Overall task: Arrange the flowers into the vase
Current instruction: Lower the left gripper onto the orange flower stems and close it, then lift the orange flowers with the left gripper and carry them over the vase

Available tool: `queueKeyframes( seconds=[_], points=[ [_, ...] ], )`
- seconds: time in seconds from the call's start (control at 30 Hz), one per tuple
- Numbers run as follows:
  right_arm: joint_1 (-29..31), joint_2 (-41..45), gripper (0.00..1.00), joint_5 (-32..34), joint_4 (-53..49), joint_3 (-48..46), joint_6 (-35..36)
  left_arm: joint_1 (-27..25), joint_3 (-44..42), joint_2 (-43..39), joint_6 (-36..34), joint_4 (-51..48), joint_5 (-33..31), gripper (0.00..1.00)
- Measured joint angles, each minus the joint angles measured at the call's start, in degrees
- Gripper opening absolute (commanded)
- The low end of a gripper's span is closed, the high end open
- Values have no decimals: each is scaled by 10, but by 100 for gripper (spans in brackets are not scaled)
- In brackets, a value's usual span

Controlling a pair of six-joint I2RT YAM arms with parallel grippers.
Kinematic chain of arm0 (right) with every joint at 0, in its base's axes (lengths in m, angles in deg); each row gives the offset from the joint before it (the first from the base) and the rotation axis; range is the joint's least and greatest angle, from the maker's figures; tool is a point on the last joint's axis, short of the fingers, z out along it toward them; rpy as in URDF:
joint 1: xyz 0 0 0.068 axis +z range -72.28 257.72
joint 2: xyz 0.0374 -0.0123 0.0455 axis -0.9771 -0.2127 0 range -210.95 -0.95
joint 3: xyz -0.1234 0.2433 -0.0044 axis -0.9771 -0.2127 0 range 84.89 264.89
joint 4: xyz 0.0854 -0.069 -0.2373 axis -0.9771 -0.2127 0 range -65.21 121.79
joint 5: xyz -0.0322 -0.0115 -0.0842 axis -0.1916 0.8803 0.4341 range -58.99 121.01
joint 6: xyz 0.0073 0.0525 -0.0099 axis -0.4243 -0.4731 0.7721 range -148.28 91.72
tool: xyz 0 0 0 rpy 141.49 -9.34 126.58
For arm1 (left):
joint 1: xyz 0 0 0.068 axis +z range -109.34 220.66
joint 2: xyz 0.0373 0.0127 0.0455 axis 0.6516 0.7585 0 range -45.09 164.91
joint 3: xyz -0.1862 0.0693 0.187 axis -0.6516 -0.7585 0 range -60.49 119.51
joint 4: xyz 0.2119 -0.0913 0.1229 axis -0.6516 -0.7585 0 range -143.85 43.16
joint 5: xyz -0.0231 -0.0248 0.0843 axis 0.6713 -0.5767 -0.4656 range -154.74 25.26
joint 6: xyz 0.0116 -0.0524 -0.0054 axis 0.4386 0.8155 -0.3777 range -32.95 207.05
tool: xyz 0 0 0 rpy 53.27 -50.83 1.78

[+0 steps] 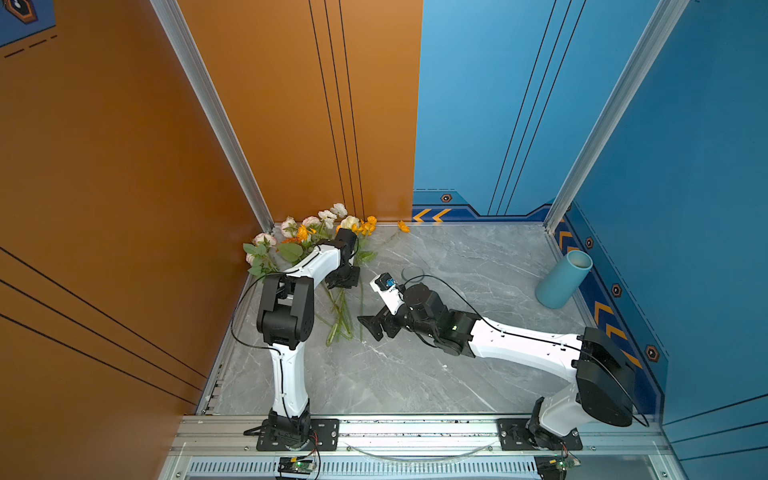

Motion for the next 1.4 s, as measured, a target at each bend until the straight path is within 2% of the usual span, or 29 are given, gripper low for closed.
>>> queueKeyframes(
  seconds=[0.17, 0.3, 0.53, 0.77, 0.87, 1.07, 1.17, 1.33, 1.4],
  points=[
    [-1, 1, 100, -2, 0, -1, -4, 6, 8, -2, 1, -4, 16, 2],
    [-1, 1, 100, -2, 3, -2, -4, 17, 8, -29, 4, -8, 63, 0],
    [-15, 2, 100, -5, 5, -4, -2, 37, 14, -112, 14, 5, 229, 0],
    [-49, 52, 100, -13, -7, -7, 19, 58, 0, -133, 61, 79, 421, 0],
    [-62, 85, 100, -13, -6, -18, 25, 63, 0, -140, 68, 96, 452, 0],
    [-72, 136, 100, -12, -9, -49, 39, 49, 0, -193, 76, 108, 431, 0],
    [-79, 150, 100, -12, -19, -52, 46, 9, 1, -241, 64, 113, 355, 0],
    [-104, 180, 100, -14, -32, -58, 55, -120, 1, -336, 16, 172, 186, 0],
    [-116, 197, 100, -14, -32, -70, 57, -162, 0, -367, 3, 209, 139, 0]
  ],
)
